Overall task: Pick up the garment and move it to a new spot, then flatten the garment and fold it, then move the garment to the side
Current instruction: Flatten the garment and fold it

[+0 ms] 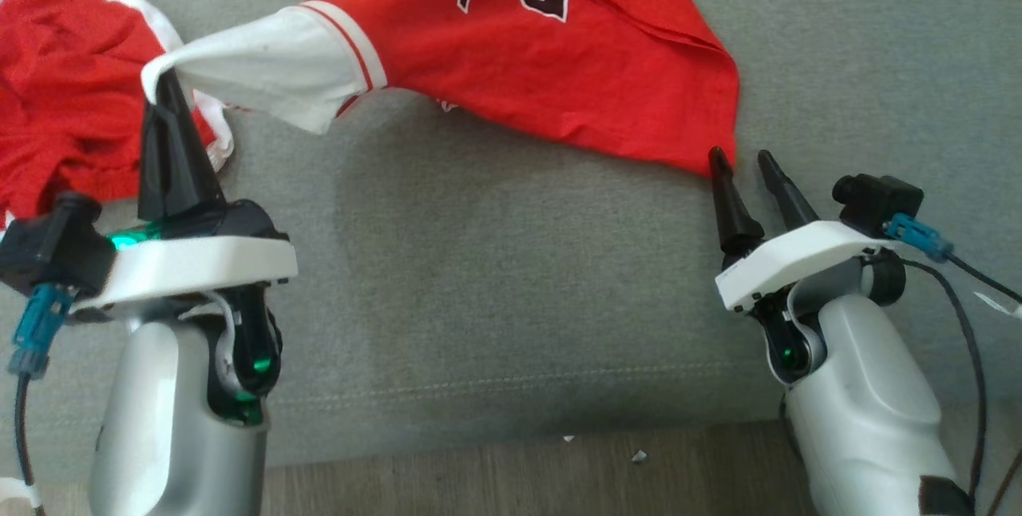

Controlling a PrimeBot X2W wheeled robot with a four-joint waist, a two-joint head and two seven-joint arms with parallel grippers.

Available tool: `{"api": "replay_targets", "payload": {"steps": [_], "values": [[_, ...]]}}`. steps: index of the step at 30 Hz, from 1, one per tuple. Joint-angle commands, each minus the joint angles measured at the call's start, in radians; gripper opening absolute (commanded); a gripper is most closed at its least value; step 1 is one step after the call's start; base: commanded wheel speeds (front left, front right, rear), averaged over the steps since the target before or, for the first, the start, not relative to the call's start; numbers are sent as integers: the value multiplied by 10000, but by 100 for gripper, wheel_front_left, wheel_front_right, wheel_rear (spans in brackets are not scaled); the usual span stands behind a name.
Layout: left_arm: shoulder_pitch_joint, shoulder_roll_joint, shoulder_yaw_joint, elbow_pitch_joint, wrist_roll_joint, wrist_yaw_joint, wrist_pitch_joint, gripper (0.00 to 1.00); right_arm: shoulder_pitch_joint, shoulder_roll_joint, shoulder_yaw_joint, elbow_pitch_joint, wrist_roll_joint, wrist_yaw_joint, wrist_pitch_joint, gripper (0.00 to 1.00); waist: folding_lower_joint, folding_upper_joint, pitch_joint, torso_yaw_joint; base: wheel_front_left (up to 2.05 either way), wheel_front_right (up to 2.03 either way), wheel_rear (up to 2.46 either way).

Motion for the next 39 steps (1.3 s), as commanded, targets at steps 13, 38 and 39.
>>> {"api": "replay_targets", "payload": {"steps": [13, 38, 39], "values": [[-504, 114, 20, -623, 87, 232, -51, 0, -832, 74, 270, 1331, 0, 63, 296, 100, 0, 0, 225, 385, 0, 0, 0], [-161, 114, 216, -411, 584, -211, -51, 0, -1449, -110, 487, 808, -697, 63, 433, 0, 0, 0, -1096, -50, 0, 0, 0], [-152, 114, 216, -370, 646, -319, -51, 0, -1548, -181, 426, 603, -694, 63, 435, 0, 0, 0, -1224, -63, 0, 0, 0]]}}
